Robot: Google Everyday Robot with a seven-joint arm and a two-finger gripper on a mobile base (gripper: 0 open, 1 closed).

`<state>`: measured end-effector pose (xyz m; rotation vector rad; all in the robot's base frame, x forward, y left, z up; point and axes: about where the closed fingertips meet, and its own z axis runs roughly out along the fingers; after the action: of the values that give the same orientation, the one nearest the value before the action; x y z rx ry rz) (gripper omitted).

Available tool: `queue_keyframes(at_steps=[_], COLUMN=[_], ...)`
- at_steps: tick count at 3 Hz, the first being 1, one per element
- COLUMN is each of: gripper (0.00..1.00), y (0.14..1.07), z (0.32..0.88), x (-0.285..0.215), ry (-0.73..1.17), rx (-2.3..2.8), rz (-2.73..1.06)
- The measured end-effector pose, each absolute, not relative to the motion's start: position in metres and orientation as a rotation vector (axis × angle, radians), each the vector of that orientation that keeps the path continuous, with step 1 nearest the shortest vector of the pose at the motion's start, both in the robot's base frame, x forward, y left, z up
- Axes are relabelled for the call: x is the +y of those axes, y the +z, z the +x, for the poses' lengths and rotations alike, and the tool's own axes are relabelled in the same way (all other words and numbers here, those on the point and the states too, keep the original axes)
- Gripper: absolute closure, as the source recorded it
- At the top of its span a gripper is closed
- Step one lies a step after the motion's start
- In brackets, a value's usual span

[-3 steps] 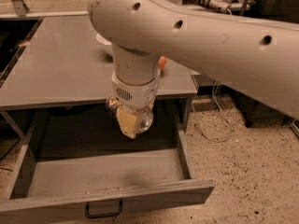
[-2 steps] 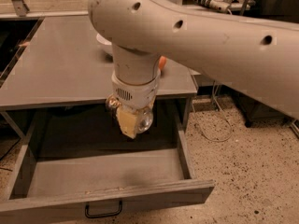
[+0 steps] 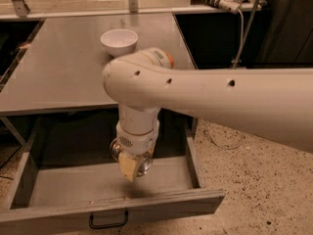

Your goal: Place orange can into top drawer

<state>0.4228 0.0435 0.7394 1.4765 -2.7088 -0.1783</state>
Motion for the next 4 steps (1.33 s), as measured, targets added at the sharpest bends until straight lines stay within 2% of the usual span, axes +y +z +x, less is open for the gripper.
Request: queue_keyframes(at_steps=[2,4], gripper=[1.00,1.00], y=[0.668,0.635], z=[0.436,0.444], x=[0.079,0.100], ry=[-0.309,-0.407], rx=[-2.708,-2.735], rz=[1.447,1.423])
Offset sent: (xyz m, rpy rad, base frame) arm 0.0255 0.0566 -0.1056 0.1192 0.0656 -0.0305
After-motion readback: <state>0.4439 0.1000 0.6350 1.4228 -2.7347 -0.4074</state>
